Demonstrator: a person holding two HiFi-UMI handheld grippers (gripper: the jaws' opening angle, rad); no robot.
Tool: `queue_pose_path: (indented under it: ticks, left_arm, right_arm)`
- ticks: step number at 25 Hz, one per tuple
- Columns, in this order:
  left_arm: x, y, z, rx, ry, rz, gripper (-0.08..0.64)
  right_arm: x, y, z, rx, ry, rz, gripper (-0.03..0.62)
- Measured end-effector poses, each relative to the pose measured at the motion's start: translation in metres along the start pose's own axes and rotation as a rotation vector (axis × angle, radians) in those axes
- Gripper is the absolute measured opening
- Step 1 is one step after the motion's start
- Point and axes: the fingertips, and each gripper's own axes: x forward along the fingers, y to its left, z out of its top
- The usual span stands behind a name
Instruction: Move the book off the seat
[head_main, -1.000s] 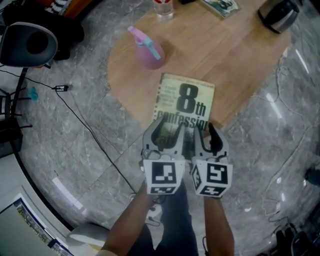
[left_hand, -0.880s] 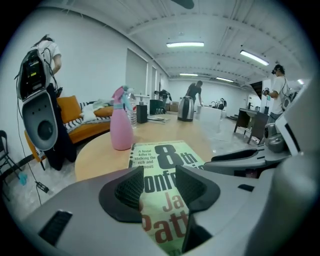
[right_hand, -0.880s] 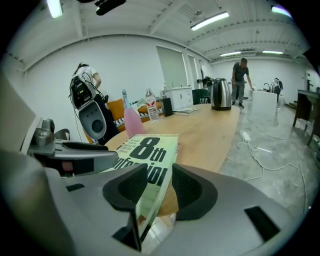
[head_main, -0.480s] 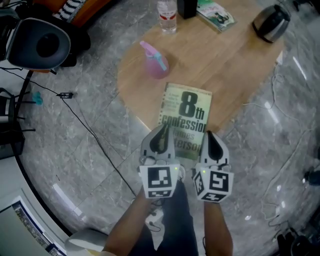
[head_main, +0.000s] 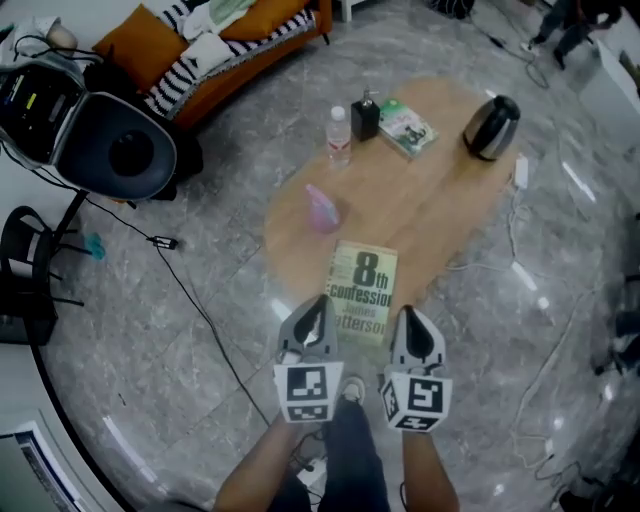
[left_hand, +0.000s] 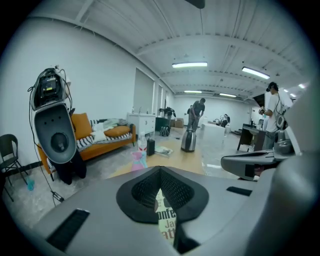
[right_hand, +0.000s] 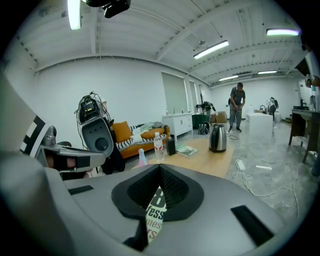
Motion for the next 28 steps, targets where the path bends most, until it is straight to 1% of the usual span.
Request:
queue_pose_path:
  ticks: [3,6,11,13,15,17,19,22,25,28]
  left_arm:
    - [-0.033,0.000,0.052,0.003,-0.060,-0.016,0.003]
    - [-0.059,-0.002,0.118,0.022,-0.169,-0.045,0.003]
    - [-0.126,-0.011,0.218,0.070,-0.302,-0.077,0.002]
    - [-0.156,-0.015,0.250,0.089,-0.348,-0.090,0.002]
    - [-0.187,-0.021,0.276,0.101,-0.390,-0.110,0.002]
    - [-0.213,-0.028,0.296,0.119,-0.437,-0.128,0.002]
    - [-0.231,-0.031,0.307,0.142,-0.472,-0.138,0.002]
    - [-0.253,-0.033,0.308,0.161,-0.498,-0.157,0.003]
    - [-0.270,-0.035,0.310,0.166,-0.520,-0.175,0.002]
    - [-0.281,-0.040,0.306,0.162,-0.527,-0.191,0.003]
  right_arm:
    - [-0.031,0.013,0.054,-0.018,-0.049,-0.005,0.006]
    - [-0.057,0.022,0.124,-0.053,-0.164,-0.019,0.006]
    - [-0.125,0.038,0.231,-0.075,-0.310,-0.051,0.006]
    - [-0.154,0.044,0.264,-0.083,-0.358,-0.074,0.006]
    - [-0.186,0.050,0.288,-0.086,-0.391,-0.092,0.006]
    - [-0.213,0.054,0.305,-0.090,-0.419,-0.110,0.006]
    - [-0.230,0.059,0.315,-0.093,-0.441,-0.126,0.006]
    - [-0.252,0.071,0.320,-0.104,-0.468,-0.138,0.006]
    - [-0.269,0.086,0.326,-0.130,-0.491,-0.137,0.006]
    - [-0.283,0.095,0.324,-0.141,-0.494,-0.140,0.006]
